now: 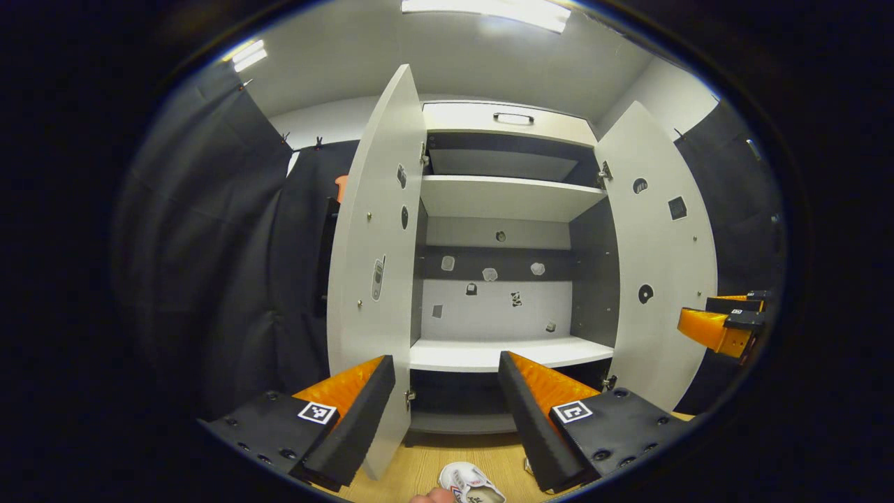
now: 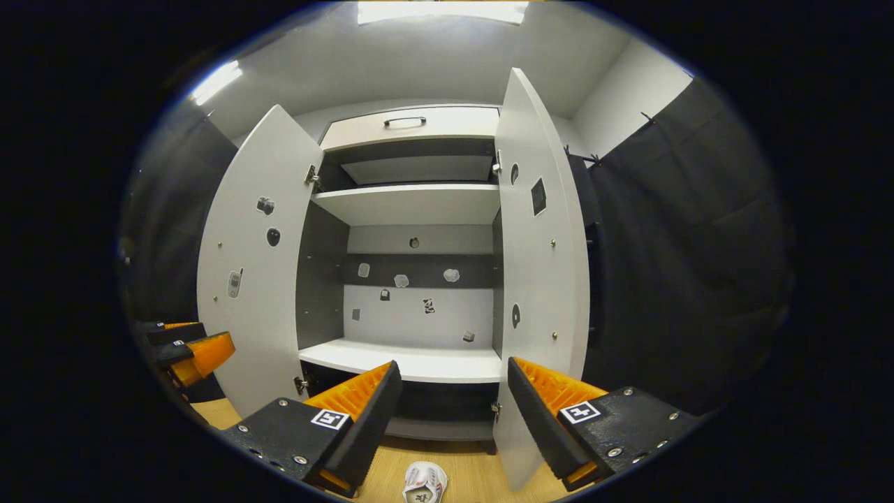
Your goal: Grab one shoe with the right hand and put it into the shoe cabinet, grab the other shoe with the left hand and put it into the shoe cabinet; then close the right door with the right hand and the left door with the left hand.
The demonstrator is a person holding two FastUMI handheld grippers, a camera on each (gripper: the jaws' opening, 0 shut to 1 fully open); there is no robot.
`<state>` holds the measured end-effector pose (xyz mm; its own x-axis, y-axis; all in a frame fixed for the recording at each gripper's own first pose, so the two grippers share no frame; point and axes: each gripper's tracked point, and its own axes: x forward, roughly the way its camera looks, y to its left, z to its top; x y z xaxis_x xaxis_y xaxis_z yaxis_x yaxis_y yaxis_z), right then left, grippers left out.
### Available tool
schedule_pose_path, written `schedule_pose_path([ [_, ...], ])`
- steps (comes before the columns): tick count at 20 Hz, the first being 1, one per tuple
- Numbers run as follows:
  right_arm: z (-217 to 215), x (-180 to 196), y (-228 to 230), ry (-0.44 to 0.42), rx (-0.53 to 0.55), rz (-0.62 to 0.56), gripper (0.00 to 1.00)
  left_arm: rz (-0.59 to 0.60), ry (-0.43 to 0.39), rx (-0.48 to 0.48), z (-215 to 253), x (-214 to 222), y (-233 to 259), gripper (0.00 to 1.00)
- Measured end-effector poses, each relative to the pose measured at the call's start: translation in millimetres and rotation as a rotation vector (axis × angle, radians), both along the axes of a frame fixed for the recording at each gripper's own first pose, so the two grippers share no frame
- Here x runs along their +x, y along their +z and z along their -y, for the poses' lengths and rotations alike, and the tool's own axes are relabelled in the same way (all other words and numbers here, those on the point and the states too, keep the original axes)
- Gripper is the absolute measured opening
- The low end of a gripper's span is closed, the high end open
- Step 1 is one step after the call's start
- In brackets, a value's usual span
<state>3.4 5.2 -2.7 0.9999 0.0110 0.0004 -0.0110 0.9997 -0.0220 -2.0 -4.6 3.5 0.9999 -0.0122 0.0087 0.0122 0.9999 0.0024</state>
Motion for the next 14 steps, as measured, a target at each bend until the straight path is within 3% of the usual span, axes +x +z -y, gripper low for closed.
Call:
schedule_pose_path([
  [8,-11.9,13.6,-19.5,0.026,-0.025,-0.034,0.94,-0.007,0.002,-0.005,-1.4,2.7,-3.2,0.96],
  [14,-24.1,34.4,-93.4,0.049,-0.09,-0.13,0.94,-0.023,0.01,-0.018,-5.6,3.0,-11.5,0.96],
])
